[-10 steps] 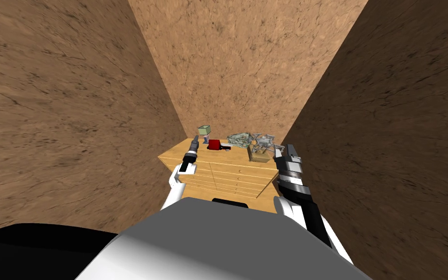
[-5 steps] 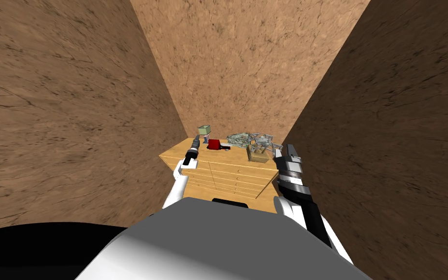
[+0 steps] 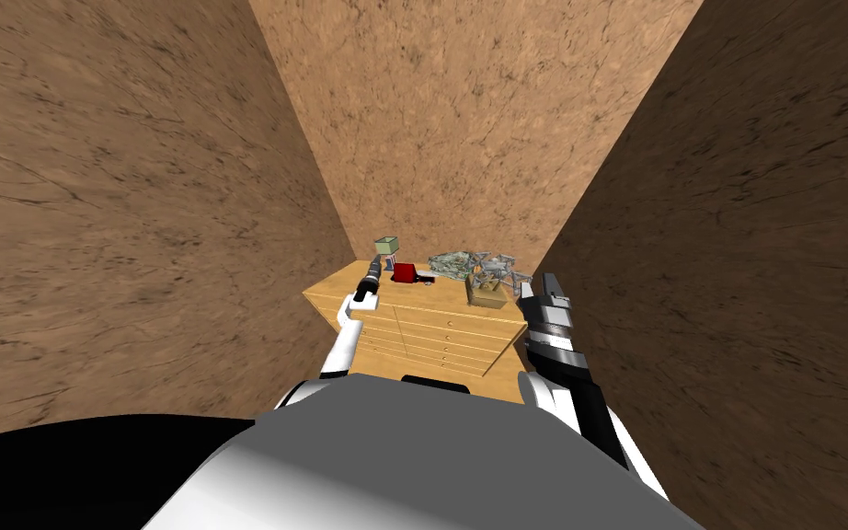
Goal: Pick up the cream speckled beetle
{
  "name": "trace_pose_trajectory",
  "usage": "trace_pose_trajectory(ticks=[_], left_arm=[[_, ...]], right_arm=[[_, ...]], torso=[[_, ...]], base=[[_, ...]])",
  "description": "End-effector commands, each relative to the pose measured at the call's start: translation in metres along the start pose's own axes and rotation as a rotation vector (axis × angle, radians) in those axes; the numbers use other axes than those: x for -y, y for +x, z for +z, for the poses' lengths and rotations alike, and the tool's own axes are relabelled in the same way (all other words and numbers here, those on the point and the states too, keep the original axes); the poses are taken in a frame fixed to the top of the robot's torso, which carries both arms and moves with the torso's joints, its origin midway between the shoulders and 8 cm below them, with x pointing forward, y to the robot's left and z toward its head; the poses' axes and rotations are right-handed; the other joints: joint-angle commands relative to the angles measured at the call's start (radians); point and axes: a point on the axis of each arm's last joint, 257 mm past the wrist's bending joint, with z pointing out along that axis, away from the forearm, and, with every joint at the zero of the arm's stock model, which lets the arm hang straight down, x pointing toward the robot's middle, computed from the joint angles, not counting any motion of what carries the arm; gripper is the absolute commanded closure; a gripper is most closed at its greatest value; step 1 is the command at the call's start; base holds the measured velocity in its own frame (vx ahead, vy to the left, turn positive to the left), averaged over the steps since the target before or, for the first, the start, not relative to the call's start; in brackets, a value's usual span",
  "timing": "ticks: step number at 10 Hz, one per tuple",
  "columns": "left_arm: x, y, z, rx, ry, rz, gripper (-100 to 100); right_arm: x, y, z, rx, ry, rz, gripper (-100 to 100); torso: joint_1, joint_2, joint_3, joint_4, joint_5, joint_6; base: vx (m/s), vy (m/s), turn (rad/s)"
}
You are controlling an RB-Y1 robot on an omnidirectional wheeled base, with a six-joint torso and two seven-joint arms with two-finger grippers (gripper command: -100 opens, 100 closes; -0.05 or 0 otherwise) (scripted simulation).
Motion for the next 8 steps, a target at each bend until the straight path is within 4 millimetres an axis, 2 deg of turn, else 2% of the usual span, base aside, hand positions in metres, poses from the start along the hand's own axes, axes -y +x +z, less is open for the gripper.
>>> trace_pose_trajectory(ticks=[1,8], left_arm=[[-0.011,0.003,0.013,-0.002,-0.052,-0.021,-100],[-0.044,0.023,0.051,-0.023,-0.23,-0.095,-100]], right_arm=[[0.0,0.0,0.0,0.0,0.0,0.0,0],[0.0,0.0,0.0,0.0,0.0,0.0,0]], torso=[[0.0,0.0,0.0,0.0,0.0,0.0],[0.0,-0.001,0.0,0.0,0.0,0.0]], base=[[0.002,-0.052,0.039],[0.009,-0.051,0.026]])
